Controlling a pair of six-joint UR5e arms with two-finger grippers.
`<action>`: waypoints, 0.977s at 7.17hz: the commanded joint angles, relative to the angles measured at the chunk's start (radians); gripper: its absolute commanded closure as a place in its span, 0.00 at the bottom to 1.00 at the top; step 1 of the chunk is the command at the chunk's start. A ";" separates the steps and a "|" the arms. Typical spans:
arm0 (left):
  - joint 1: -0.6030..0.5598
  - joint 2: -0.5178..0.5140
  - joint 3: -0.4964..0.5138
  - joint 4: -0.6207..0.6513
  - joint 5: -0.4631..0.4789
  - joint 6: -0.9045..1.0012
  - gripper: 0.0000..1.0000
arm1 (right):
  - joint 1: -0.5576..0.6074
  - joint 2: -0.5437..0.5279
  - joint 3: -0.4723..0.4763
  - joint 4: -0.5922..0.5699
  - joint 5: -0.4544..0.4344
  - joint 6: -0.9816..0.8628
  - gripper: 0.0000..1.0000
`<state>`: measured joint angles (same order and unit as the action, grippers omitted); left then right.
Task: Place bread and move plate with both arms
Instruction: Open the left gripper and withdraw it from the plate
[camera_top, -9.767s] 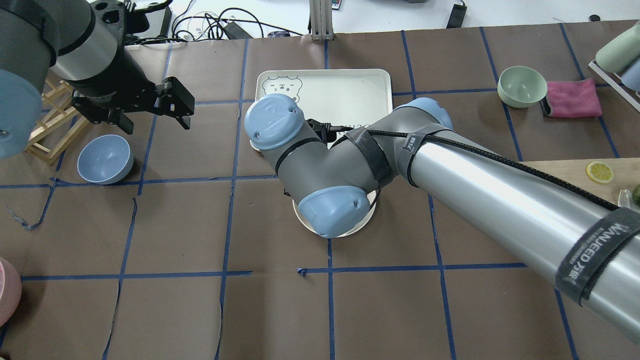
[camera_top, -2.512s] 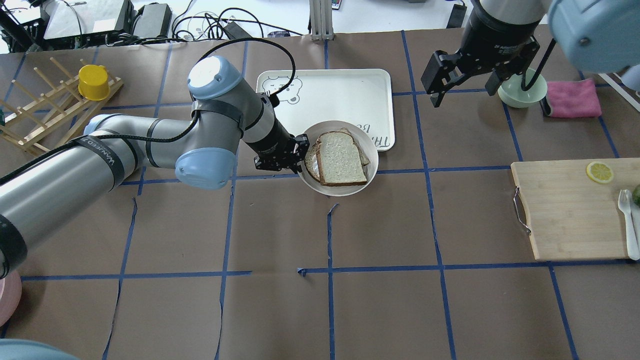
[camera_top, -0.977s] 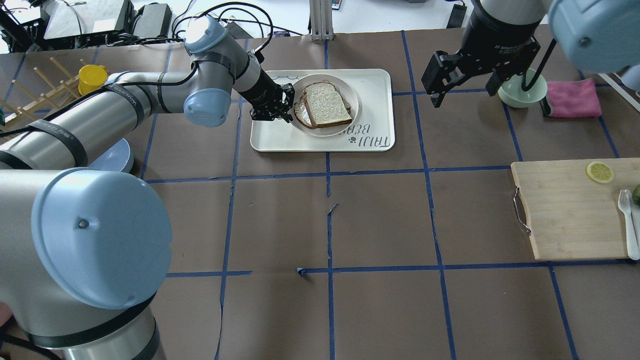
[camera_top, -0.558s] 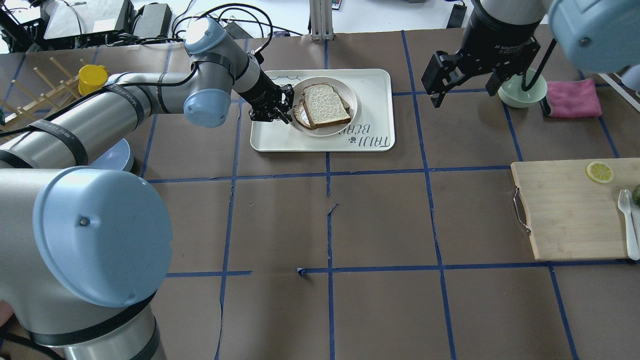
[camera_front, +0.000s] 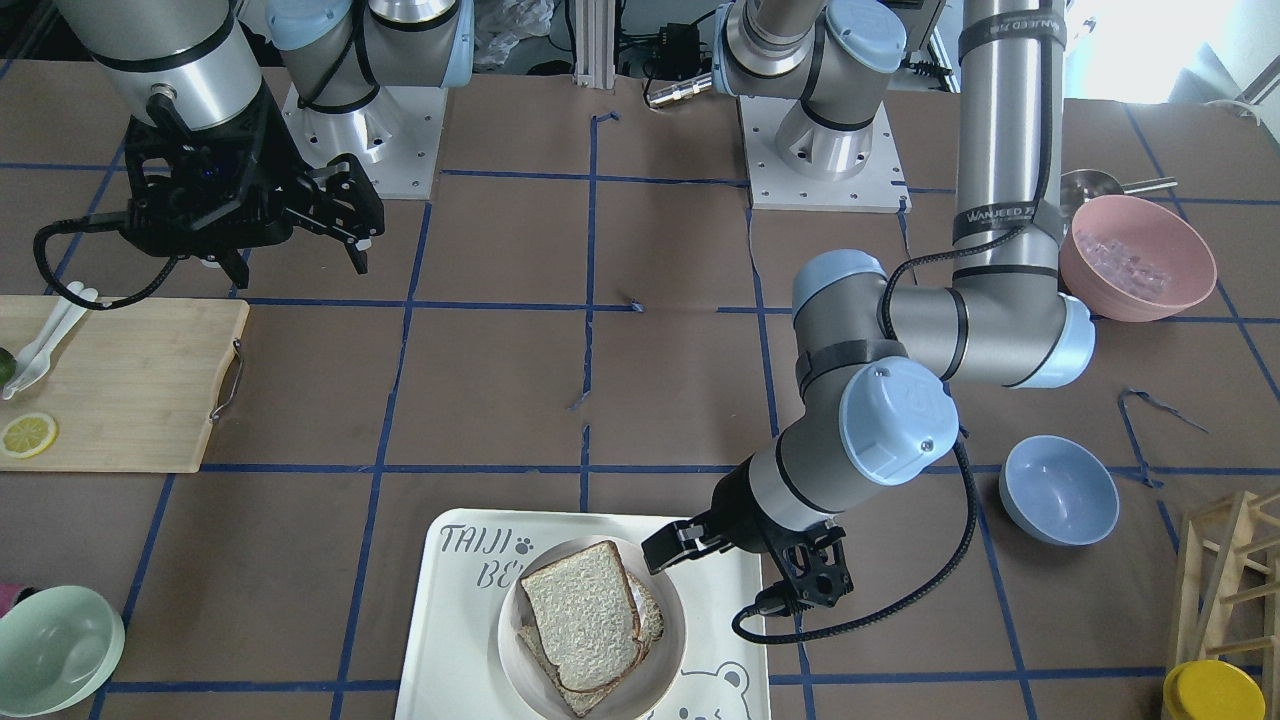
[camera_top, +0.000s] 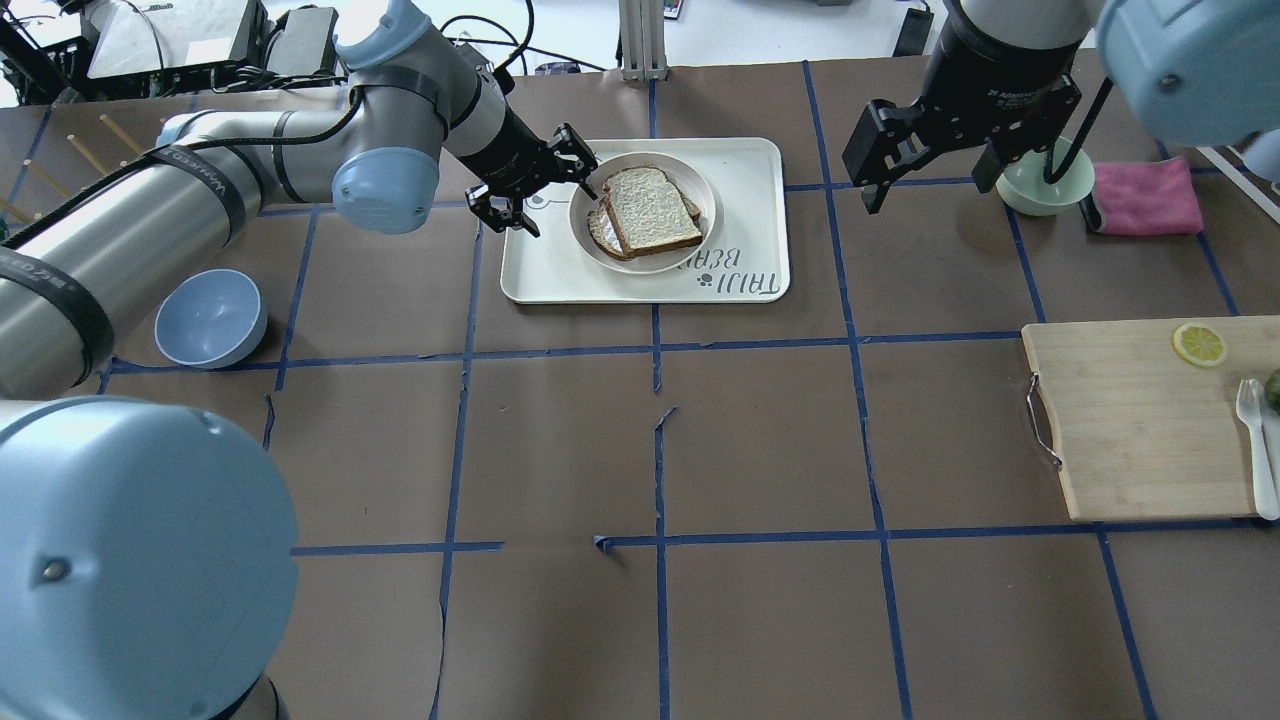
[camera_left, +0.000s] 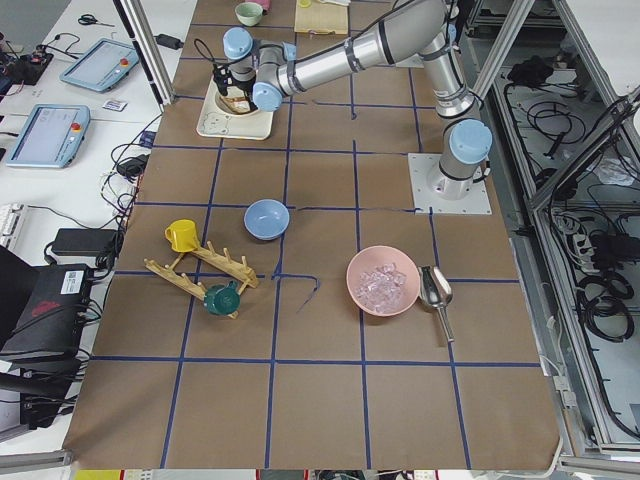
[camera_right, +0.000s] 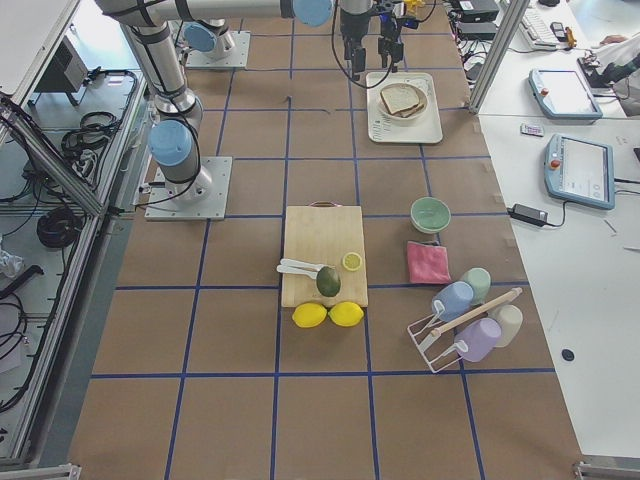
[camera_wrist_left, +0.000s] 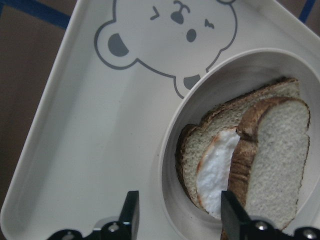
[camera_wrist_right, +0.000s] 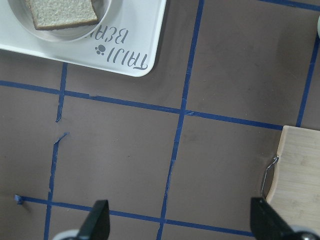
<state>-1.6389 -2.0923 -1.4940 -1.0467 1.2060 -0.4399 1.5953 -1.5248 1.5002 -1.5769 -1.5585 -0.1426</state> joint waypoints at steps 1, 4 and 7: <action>-0.018 0.192 -0.096 -0.132 0.023 0.001 0.02 | 0.000 0.000 0.000 0.000 0.000 0.006 0.00; -0.030 0.446 -0.199 -0.359 0.133 0.042 0.07 | 0.000 0.000 0.000 0.000 0.000 0.006 0.00; -0.029 0.494 -0.045 -0.634 0.299 0.217 0.25 | 0.000 0.000 0.000 0.000 0.000 0.006 0.00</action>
<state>-1.6681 -1.6058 -1.6108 -1.5773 1.4528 -0.2874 1.5953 -1.5248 1.5002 -1.5769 -1.5585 -0.1365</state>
